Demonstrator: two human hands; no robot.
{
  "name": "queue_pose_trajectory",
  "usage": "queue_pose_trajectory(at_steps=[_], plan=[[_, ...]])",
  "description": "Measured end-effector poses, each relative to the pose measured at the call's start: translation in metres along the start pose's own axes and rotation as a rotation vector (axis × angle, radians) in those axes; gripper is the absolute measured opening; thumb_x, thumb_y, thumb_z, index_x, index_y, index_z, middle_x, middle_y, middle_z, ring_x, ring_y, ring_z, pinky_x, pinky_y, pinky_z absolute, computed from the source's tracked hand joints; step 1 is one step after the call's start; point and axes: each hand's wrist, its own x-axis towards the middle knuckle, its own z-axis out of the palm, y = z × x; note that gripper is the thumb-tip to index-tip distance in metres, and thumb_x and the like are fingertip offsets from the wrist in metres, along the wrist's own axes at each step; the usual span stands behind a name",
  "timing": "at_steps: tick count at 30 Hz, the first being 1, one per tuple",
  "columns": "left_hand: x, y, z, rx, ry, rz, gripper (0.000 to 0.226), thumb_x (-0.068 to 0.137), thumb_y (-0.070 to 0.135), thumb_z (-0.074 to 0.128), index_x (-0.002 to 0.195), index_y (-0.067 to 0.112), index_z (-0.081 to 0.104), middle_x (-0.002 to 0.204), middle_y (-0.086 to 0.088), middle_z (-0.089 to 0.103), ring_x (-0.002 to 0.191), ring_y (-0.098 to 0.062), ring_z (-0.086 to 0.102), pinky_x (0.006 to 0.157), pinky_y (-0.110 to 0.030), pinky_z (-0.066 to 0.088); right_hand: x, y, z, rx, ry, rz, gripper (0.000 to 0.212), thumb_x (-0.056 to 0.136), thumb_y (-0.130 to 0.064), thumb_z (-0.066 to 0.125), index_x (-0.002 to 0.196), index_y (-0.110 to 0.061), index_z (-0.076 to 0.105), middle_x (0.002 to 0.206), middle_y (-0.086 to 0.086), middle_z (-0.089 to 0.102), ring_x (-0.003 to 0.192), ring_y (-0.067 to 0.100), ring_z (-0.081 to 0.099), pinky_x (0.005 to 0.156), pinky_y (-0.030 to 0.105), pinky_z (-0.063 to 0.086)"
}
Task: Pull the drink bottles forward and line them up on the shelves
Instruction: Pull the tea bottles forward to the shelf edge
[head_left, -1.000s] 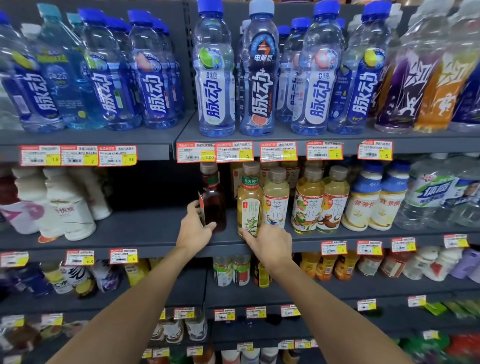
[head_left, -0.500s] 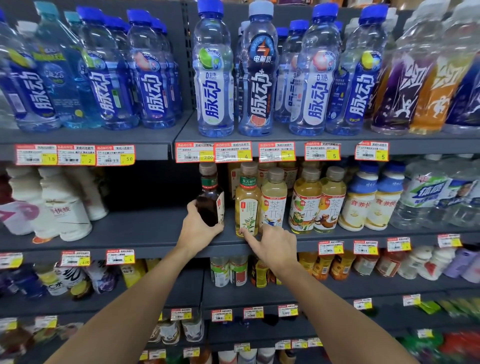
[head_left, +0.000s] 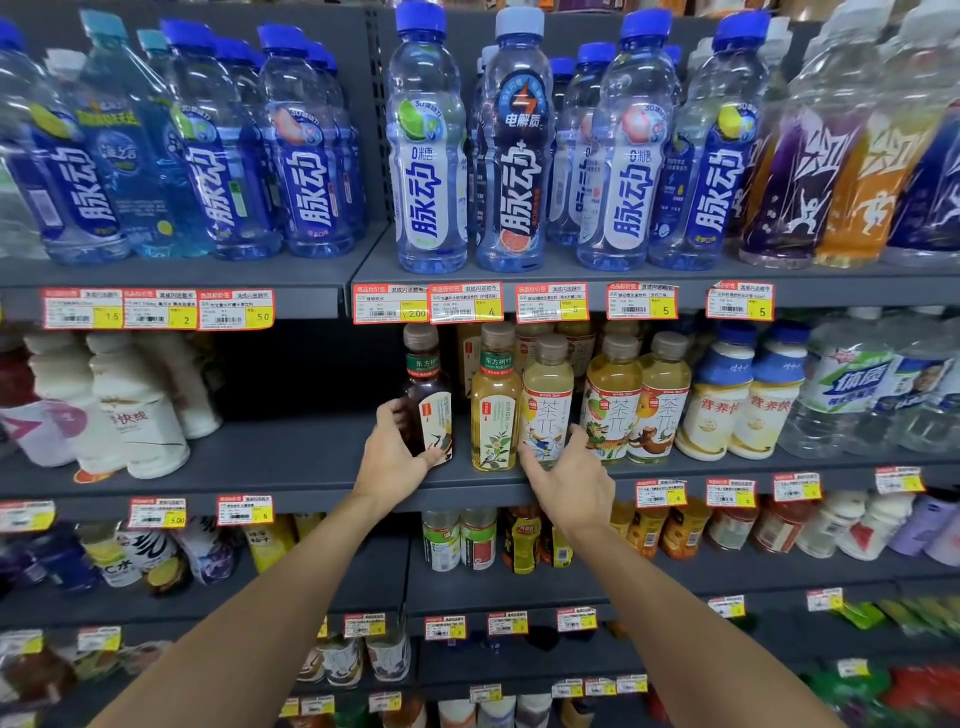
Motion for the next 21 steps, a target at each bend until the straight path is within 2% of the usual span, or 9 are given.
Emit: queue_pose_trajectory(at_steps=[3, 5, 9, 13, 17, 21], plan=[[-0.005, 0.000, 0.000, 0.002, 0.023, 0.025, 0.094, 0.069, 0.031, 0.092, 0.145, 0.015, 0.037, 0.137, -0.001, 0.050, 0.120, -0.012, 0.051, 0.105, -0.028, 0.042, 0.008, 0.002, -0.003, -0.007, -0.072, -0.021, 0.080, 0.088, -0.076, 0.048, 0.140, -0.016, 0.037, 0.110, 0.007, 0.071, 0.102, 0.031, 0.067, 0.080, 0.040, 0.052], [-0.006, 0.000, 0.001, 0.022, 0.029, 0.025, 0.092, 0.070, 0.033, 0.092, 0.143, 0.013, 0.040, 0.135, -0.003, 0.054, 0.120, -0.014, 0.054, 0.104, -0.031, 0.045, 0.011, 0.004, -0.006, -0.010, -0.099, -0.057, 0.076, 0.089, -0.076, 0.047, 0.135, -0.017, 0.040, 0.108, 0.007, 0.071, 0.100, 0.032, 0.067, 0.078, 0.040, 0.052], [-0.005, -0.001, 0.000, 0.050, 0.018, 0.016, 0.088, 0.072, 0.030, 0.090, 0.144, 0.013, 0.042, 0.134, -0.004, 0.058, 0.122, -0.016, 0.055, 0.106, -0.036, 0.045, 0.015, 0.005, -0.008, -0.002, -0.139, -0.083, 0.067, 0.090, -0.073, 0.050, 0.126, -0.017, 0.042, 0.109, 0.008, 0.070, 0.101, 0.033, 0.066, 0.075, 0.040, 0.049], [-0.005, -0.005, -0.006, 0.078, -0.038, 0.041, 0.086, 0.076, 0.029, 0.088, 0.146, 0.015, 0.040, 0.136, -0.001, 0.058, 0.124, -0.014, 0.054, 0.108, -0.036, 0.044, 0.018, 0.006, -0.013, 0.004, -0.172, -0.104, 0.064, 0.092, -0.070, 0.052, 0.127, -0.017, 0.043, 0.114, 0.007, 0.070, 0.104, 0.031, 0.066, 0.079, 0.040, 0.050], [-0.005, -0.008, -0.013, 0.147, -0.142, 0.071, 0.091, 0.075, 0.027, 0.088, 0.148, 0.018, 0.035, 0.137, 0.004, 0.057, 0.120, -0.008, 0.052, 0.102, -0.025, 0.039, 0.022, 0.012, -0.022, -0.005, -0.228, -0.143, 0.067, 0.089, -0.073, 0.053, 0.128, -0.018, 0.046, 0.115, 0.005, 0.069, 0.105, 0.028, 0.065, 0.083, 0.041, 0.054], [-0.002, -0.011, -0.015, 0.194, -0.152, 0.055, 0.087, 0.076, 0.022, 0.088, 0.146, 0.016, 0.036, 0.136, -0.001, 0.059, 0.126, -0.014, 0.053, 0.106, -0.029, 0.040, 0.027, 0.018, -0.026, -0.155, -0.287, -0.201, 0.066, 0.086, -0.074, 0.057, 0.119, -0.017, 0.051, 0.109, 0.004, 0.069, 0.101, 0.026, 0.065, 0.075, 0.038, 0.050]])
